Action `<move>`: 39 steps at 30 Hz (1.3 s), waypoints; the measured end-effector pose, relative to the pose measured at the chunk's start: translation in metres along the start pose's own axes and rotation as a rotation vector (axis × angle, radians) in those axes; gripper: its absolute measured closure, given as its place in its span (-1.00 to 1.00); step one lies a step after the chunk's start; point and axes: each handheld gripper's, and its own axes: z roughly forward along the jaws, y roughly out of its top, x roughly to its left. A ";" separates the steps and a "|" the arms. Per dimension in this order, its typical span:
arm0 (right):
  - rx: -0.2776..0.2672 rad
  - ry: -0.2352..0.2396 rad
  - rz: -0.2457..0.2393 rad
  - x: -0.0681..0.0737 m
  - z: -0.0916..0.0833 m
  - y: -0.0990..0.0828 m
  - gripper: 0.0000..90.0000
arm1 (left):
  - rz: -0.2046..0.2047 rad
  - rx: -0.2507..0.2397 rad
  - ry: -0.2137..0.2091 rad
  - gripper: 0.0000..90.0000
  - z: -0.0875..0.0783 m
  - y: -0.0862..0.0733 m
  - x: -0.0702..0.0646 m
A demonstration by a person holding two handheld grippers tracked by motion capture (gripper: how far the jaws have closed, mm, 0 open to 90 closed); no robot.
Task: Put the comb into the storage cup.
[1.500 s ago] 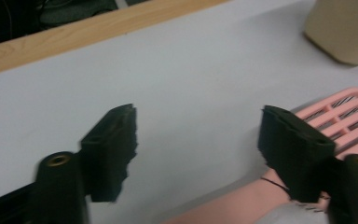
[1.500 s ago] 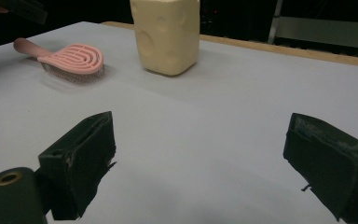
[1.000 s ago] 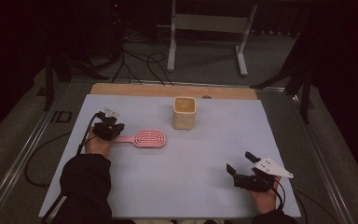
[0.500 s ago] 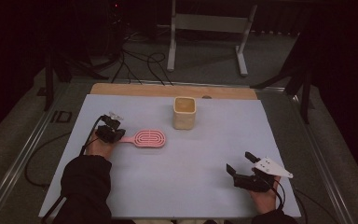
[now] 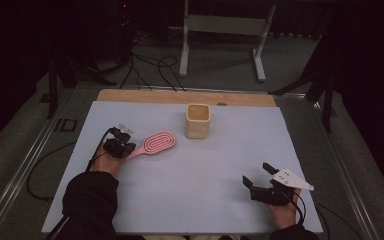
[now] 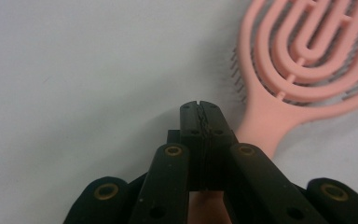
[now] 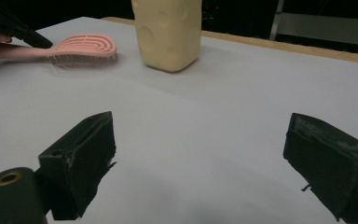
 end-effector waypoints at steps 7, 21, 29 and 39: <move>0.001 0.000 -0.001 0.000 0.000 0.000 -0.80 | 0.018 0.005 -0.003 0.99 -0.004 -0.003 -0.006; 0.002 -0.002 -0.002 0.000 0.000 0.000 -0.80 | 0.037 0.000 0.008 0.91 -0.007 -0.007 -0.012; 0.000 -0.001 -0.001 0.000 0.000 0.000 -0.80 | 0.001 -0.105 0.043 0.64 -0.026 -0.005 -0.009; -0.002 -0.002 -0.002 0.000 0.000 0.000 -0.80 | -0.045 -0.337 0.009 -0.25 -0.065 -0.018 -0.011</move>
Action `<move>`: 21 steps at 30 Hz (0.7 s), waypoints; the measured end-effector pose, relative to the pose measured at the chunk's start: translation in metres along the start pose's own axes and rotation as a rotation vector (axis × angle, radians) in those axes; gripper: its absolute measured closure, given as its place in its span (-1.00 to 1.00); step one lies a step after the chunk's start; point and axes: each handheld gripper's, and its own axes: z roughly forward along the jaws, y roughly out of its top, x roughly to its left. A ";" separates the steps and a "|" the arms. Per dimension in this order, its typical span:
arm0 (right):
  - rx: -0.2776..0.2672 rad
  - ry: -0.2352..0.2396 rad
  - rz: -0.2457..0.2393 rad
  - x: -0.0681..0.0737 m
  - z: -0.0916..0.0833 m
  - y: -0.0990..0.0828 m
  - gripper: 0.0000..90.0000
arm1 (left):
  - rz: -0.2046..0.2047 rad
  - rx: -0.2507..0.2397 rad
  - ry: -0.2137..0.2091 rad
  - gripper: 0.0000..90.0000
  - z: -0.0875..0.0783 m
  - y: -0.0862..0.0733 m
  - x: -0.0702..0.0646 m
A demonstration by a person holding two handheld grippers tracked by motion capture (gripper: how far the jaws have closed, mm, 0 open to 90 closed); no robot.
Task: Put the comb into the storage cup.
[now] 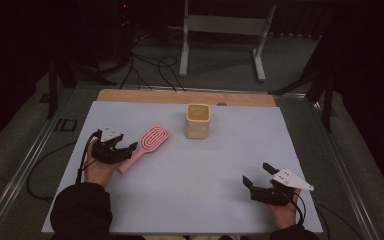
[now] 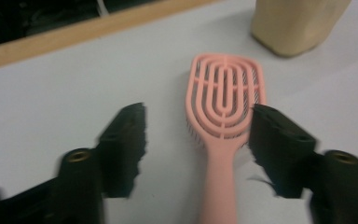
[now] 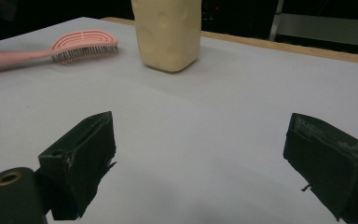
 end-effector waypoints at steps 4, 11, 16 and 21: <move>-0.001 -0.002 -0.002 0.000 0.000 0.000 -0.80 | -0.027 -0.055 -0.019 -0.53 -0.014 -0.008 0.000; -0.006 -0.003 -0.011 -0.001 0.000 0.001 -0.80 | -0.043 -0.119 -0.007 -0.78 -0.031 -0.026 -0.003; -0.005 -0.002 -0.018 -0.002 0.002 0.002 -0.80 | -0.045 -0.159 -0.036 -0.98 -0.039 -0.040 -0.002; -0.010 -0.001 -0.026 -0.004 0.001 0.003 -0.80 | -0.017 -0.182 -0.057 -0.99 -0.047 -0.051 -0.006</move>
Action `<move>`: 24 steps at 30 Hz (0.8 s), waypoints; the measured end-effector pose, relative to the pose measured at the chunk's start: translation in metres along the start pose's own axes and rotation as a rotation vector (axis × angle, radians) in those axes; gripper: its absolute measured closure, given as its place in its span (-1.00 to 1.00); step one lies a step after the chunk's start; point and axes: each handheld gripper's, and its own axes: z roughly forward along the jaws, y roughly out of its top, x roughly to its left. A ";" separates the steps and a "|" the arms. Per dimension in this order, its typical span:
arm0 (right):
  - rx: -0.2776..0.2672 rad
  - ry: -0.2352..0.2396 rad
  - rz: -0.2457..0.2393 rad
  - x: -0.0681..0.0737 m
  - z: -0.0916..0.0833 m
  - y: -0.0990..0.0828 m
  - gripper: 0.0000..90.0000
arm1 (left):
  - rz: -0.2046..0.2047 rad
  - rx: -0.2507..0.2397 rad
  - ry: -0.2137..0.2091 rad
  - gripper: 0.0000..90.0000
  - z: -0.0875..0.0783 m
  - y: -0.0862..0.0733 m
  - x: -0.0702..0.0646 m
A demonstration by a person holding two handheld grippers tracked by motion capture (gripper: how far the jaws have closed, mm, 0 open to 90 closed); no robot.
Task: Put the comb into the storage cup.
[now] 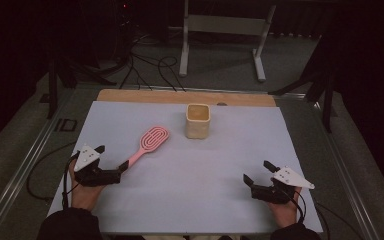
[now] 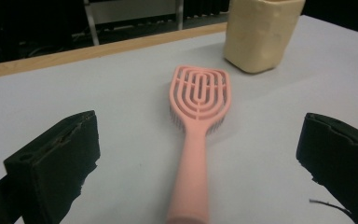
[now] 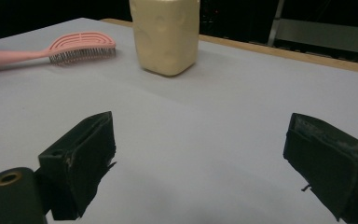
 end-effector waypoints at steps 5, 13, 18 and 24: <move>0.002 0.010 -0.010 0.001 0.000 0.000 -0.80 | 0.009 -0.009 0.005 -0.99 -0.006 -0.008 -0.004; -0.007 0.015 -0.014 -0.003 -0.002 0.000 -0.80 | -0.006 -0.029 0.013 -0.99 -0.009 -0.018 -0.004; -0.011 0.015 -0.011 -0.001 -0.002 -0.001 -0.80 | -0.002 -0.035 0.020 -0.99 -0.010 -0.020 -0.005; -0.005 0.025 -0.023 0.002 0.002 -0.002 -0.80 | -0.014 -0.017 0.010 -0.99 -0.009 -0.021 -0.004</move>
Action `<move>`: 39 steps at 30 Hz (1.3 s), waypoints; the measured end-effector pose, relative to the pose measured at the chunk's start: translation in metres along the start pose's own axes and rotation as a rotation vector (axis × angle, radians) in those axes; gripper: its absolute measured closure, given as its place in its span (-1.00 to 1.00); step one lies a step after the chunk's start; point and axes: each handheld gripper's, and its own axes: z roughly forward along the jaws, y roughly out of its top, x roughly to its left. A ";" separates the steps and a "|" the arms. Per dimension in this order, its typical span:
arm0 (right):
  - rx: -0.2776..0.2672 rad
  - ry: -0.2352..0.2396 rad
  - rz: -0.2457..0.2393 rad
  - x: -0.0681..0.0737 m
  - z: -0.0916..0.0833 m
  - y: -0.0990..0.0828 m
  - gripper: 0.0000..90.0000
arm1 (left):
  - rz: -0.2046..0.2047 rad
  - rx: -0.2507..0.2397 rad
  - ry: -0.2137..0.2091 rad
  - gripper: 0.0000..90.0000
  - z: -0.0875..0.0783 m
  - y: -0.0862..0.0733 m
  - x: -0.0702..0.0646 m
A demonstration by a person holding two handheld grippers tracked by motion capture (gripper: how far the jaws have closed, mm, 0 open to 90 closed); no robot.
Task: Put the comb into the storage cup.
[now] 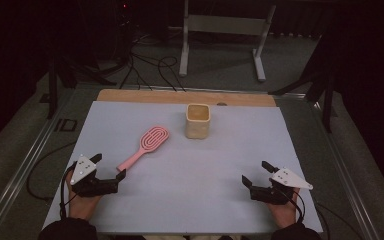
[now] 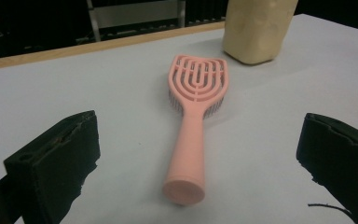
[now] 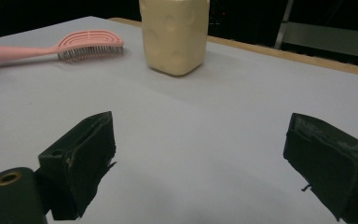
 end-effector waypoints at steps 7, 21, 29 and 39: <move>0.001 -0.003 0.002 0.001 0.000 0.000 -0.80 | 0.012 0.051 -0.011 -1.00 0.004 -0.001 -0.001; 0.003 -0.008 -0.001 0.004 0.000 -0.001 -0.81 | 0.033 0.109 0.018 -1.00 0.009 0.017 0.000; 0.004 -0.008 -0.001 0.004 0.001 -0.002 -0.80 | 0.037 0.142 0.029 -1.00 0.015 0.027 0.002; 0.005 -0.007 -0.001 0.004 0.001 -0.002 -0.80 | 0.083 0.192 0.031 -1.00 0.026 0.049 0.005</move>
